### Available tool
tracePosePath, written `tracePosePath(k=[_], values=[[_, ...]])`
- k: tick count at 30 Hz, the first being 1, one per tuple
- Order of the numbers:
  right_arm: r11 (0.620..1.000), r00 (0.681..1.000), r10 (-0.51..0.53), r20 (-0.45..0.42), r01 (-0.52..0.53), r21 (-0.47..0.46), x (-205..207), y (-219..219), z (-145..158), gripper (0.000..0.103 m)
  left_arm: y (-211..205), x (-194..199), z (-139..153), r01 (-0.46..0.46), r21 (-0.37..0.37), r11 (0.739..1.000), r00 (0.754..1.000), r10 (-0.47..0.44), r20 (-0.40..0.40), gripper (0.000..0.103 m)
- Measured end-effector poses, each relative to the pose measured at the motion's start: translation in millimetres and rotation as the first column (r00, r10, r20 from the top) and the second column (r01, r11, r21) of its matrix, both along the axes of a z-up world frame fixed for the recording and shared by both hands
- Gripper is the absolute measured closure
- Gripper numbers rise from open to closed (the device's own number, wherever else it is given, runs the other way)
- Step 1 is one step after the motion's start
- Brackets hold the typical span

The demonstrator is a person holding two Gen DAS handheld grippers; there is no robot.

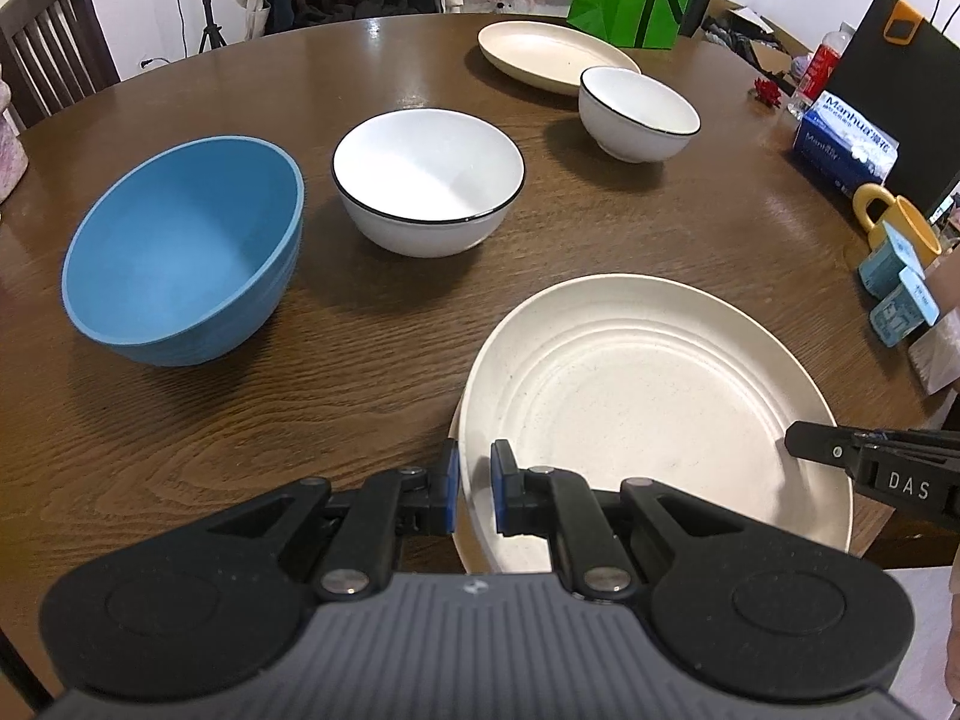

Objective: Organize plates and bowls
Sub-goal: 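Lower the held cream plate onto the placed cream plate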

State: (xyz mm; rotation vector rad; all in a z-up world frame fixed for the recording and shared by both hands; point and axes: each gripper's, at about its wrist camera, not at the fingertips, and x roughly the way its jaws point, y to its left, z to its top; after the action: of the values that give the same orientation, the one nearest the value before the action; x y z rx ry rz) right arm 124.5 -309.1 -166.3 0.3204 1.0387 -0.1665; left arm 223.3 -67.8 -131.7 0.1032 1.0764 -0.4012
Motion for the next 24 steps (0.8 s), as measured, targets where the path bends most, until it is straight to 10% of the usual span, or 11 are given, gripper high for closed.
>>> tracePosePath(k=[24], values=[[0.98,0.995,0.1,0.004,-0.098,-0.175,7.6,23.4,-18.6,0.089,-7.5,-4.2,-18.8,0.033,0.059,0.998,0.999,-0.035,0.034,0.092]])
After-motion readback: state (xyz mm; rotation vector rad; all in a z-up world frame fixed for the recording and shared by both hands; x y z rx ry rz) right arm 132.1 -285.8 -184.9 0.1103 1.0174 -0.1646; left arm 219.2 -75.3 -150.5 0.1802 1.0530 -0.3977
